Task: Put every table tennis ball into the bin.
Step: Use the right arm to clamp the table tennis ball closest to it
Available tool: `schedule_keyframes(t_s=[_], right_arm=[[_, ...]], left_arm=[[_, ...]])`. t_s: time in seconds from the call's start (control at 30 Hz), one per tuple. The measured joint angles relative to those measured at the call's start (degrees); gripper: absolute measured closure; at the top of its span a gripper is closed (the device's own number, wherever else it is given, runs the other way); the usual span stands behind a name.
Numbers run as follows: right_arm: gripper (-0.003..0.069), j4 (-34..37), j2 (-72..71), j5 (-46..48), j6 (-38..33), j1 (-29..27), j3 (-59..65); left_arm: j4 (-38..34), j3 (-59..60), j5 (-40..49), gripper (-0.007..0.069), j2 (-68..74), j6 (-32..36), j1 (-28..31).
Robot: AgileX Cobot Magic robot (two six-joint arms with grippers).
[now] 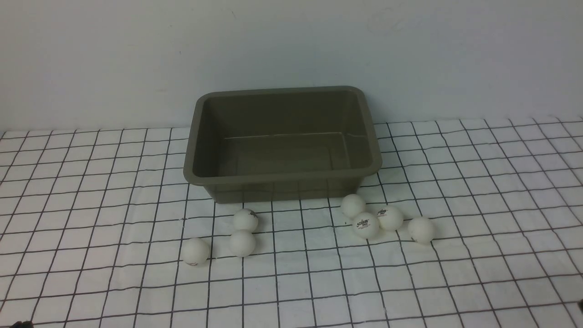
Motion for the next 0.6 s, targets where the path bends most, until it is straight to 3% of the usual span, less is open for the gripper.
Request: schedule_keyframes(t_s=[0.13,0.23,0.47,0.6], right_arm=[[0.0669,19.0,0.0,-0.8,0.0,0.0,0.1],[0.0669,28.4,0.0,-3.0,-0.3,0.0,0.1],[0.0669,42.7,0.0,-14.6,-1.1,0.0,0.1],[0.0669,45.4,0.0,-18.7,-1.4,0.0,0.1]], left_arm=[[0.0,0.0,0.0,0.0629,0.0,0.0,0.0],[0.0,0.0,0.0,0.0629,0.0,0.0,0.0],[0.0,0.0,0.0,0.0629,0.0,0.0,0.0],[0.0,0.0,0.0,0.0629,0.0,0.0,0.0]])
